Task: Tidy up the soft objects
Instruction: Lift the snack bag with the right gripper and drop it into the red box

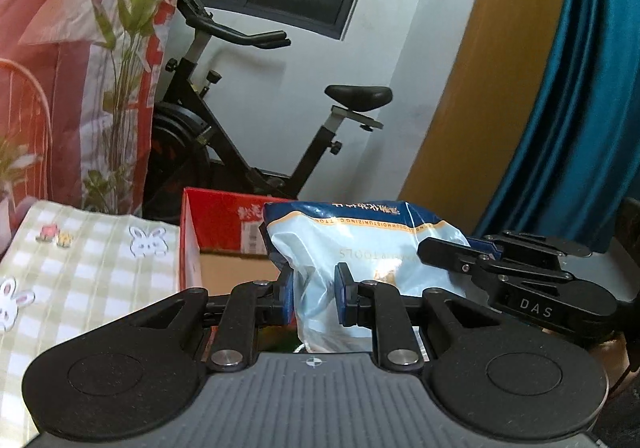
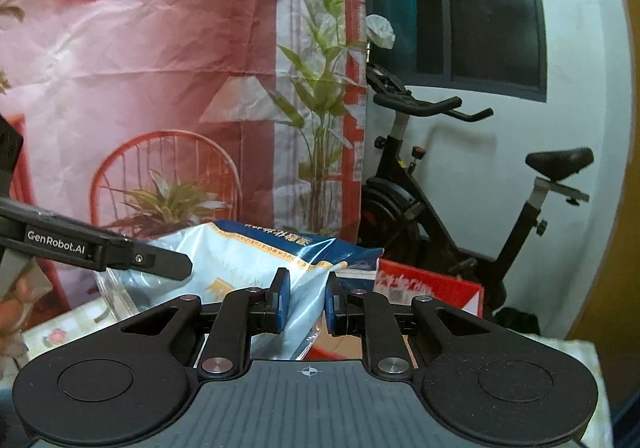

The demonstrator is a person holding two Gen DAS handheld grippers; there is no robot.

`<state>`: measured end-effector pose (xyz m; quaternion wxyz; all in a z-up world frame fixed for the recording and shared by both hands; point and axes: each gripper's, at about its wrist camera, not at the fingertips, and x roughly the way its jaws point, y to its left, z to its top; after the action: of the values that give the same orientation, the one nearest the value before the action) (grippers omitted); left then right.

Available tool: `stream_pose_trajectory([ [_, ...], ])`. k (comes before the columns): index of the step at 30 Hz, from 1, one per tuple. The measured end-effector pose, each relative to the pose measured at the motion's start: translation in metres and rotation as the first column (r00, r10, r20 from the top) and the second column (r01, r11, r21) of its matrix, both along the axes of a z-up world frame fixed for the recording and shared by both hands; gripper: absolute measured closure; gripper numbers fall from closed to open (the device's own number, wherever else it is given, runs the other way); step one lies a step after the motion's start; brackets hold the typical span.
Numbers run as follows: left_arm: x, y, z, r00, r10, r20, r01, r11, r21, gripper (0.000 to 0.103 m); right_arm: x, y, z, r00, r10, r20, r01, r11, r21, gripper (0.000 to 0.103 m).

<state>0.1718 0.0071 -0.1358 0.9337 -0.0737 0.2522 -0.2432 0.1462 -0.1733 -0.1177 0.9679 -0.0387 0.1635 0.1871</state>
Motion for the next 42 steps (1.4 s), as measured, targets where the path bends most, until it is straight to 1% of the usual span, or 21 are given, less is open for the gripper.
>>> stream_pose_trajectory([
  [4,0.036,-0.002,-0.002,0.999,0.033,-0.015,-0.033,0.999,-0.019,0.083,0.038,-0.001,-0.001,1.0,0.002,0.01,-0.002,0.999,-0.032,0.087],
  [8,0.07,-0.006,-0.007,0.998,0.061,-0.031,-0.062,0.998,-0.024,0.083,0.076,-0.001,-0.01,1.0,-0.006,0.01,0.007,0.997,-0.081,0.087],
  [9,0.075,-0.008,-0.008,0.998,0.063,-0.03,-0.064,0.998,-0.015,0.082,0.086,0.0,-0.013,1.0,-0.013,0.004,0.013,0.995,-0.096,0.087],
  [11,0.086,-0.015,-0.012,0.998,0.065,-0.019,-0.064,0.997,0.031,0.082,0.101,0.002,-0.021,1.0,-0.023,-0.011,0.022,0.993,-0.119,0.087],
  [14,0.102,-0.02,-0.02,0.997,0.069,-0.042,-0.067,0.996,0.06,0.082,0.121,0.007,-0.036,0.999,-0.039,-0.032,0.033,0.986,-0.163,0.087],
  [19,0.127,-0.019,-0.037,0.991,0.073,-0.11,-0.068,0.996,0.055,0.082,0.153,0.012,-0.061,0.995,-0.054,-0.088,0.035,0.977,-0.208,0.087],
  [27,0.156,-0.021,-0.057,0.982,0.086,-0.167,-0.072,0.993,0.09,0.082,0.195,0.014,-0.089,0.979,-0.073,-0.191,0.027,0.973,-0.23,0.087],
  [30,0.164,-0.025,-0.065,0.975,0.117,-0.189,-0.097,0.989,0.111,0.081,0.208,0.014,-0.096,0.968,-0.079,-0.239,0.025,0.974,-0.223,0.087],
  [31,0.166,-0.027,-0.067,0.973,0.126,-0.193,-0.103,0.987,0.126,0.079,0.212,0.014,-0.099,0.963,-0.085,-0.254,0.029,0.976,-0.218,0.086],
  [32,0.168,-0.029,-0.07,0.972,0.134,-0.195,-0.106,0.984,0.145,0.073,0.215,0.013,-0.101,0.959,-0.093,-0.268,0.035,0.976,-0.214,0.086],
  [33,0.17,-0.03,-0.072,0.97,0.144,-0.195,-0.112,0.979,0.169,0.062,0.218,0.012,-0.104,0.953,-0.103,-0.284,0.042,0.976,-0.213,0.086],
  [34,0.17,-0.031,-0.074,0.969,0.16,-0.19,-0.123,0.974,0.191,0.056,0.22,0.013,-0.108,0.947,-0.118,-0.299,0.051,0.973,-0.223,0.084],
  [35,0.17,-0.031,-0.073,0.968,0.171,-0.182,-0.133,0.971,0.201,0.045,0.221,0.014,-0.111,0.943,-0.129,-0.306,0.055,0.969,-0.24,0.081],
  [36,0.169,-0.029,-0.071,0.97,0.172,-0.17,-0.138,0.971,0.197,0.043,0.221,0.014,-0.114,0.941,-0.14,-0.309,0.057,0.964,-0.261,0.073],
  [37,0.17,-0.026,-0.07,0.972,0.168,-0.167,-0.136,0.973,0.188,0.043,0.22,0.014,-0.116,0.94,-0.148,-0.307,0.06,0.958,-0.28,0.071],
  [38,0.169,-0.023,-0.067,0.972,0.164,-0.17,-0.134,0.975,0.177,0.043,0.219,0.013,-0.117,0.94,-0.151,-0.307,0.062,0.957,-0.282,0.071],
  [42,0.163,-0.019,-0.06,0.974,0.147,-0.172,-0.123,0.982,0.146,0.043,0.211,-0.001,-0.113,0.933,-0.171,-0.317,0.1,0.969,-0.227,0.07],
])
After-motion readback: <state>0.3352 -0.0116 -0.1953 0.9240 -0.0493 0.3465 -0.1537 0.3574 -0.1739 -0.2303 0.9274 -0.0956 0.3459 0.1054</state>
